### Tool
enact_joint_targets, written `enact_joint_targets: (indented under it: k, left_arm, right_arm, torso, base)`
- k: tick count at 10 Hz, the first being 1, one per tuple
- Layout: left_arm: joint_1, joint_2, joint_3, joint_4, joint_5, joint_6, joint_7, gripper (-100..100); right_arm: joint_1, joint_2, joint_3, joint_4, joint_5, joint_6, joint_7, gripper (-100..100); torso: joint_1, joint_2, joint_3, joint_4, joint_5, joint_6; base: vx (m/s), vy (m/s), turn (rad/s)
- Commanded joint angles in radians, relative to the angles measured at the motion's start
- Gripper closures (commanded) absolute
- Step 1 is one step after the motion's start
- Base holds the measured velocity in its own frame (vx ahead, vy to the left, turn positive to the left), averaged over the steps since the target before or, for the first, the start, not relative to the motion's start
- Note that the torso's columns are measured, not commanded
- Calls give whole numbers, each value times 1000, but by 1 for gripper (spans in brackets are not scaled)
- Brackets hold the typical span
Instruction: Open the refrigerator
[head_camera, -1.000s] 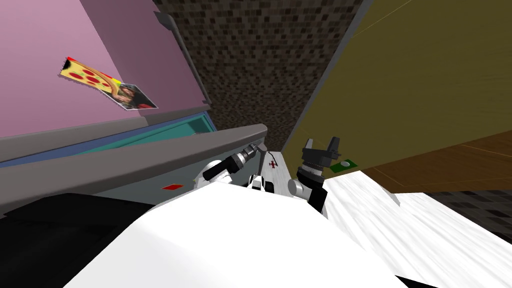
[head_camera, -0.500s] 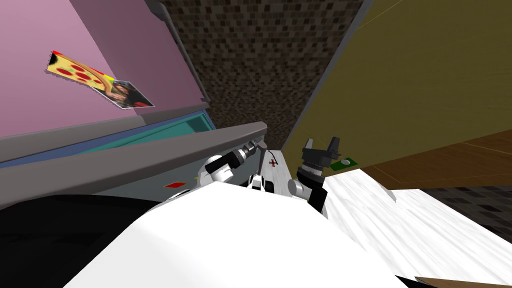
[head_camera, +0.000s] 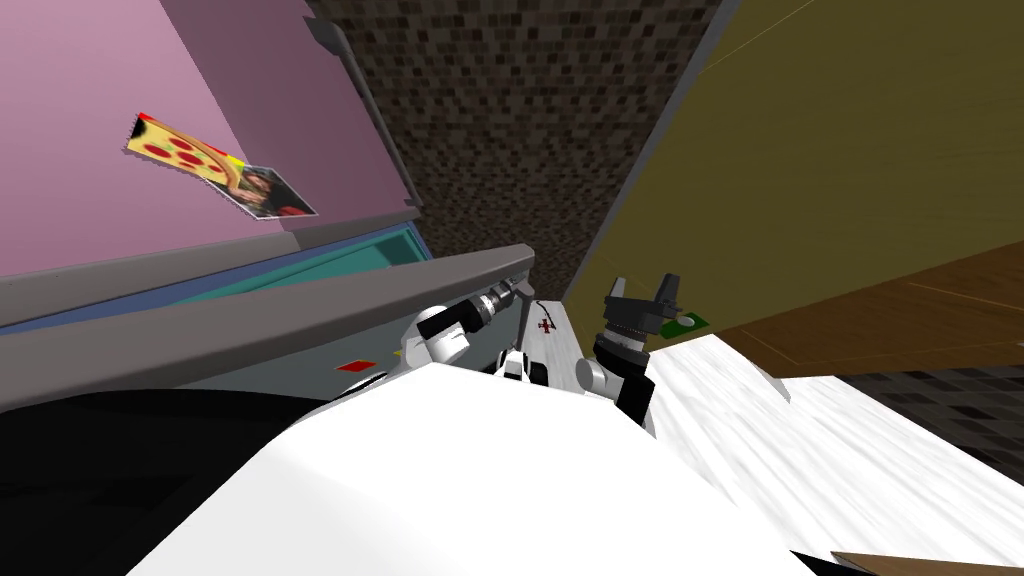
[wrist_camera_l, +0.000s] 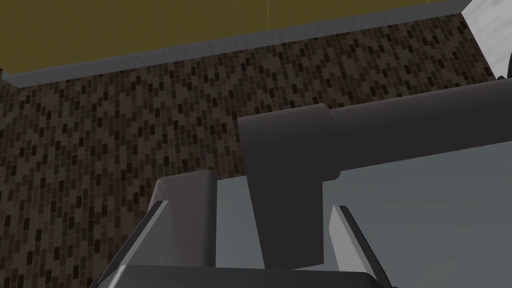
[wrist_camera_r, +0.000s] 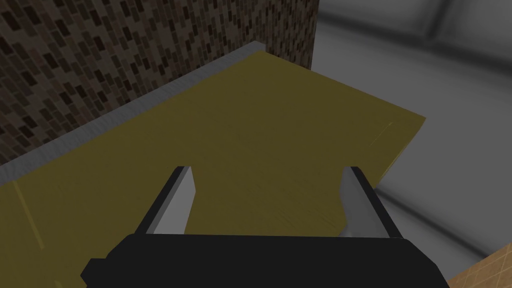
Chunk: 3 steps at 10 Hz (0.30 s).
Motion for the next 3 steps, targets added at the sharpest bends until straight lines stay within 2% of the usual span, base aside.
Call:
enact_joint_targets:
  k: [1, 3]
  left_arm:
    - [1, 0, -1, 2, 1, 2, 0, 0]
    - [2, 1, -3, 3, 1, 3, 0, 0]
  right_arm:
    - [0, 0, 0, 0, 0, 0, 0, 0]
    - [0, 0, 0, 0, 0, 0, 0, 0]
  torso:
    - [1, -2, -1, -2, 0, 0]
    - [0, -5, -2, -4, 0, 1]
  base:
    - [-1, -5, -6]
    - [0, 0, 0]
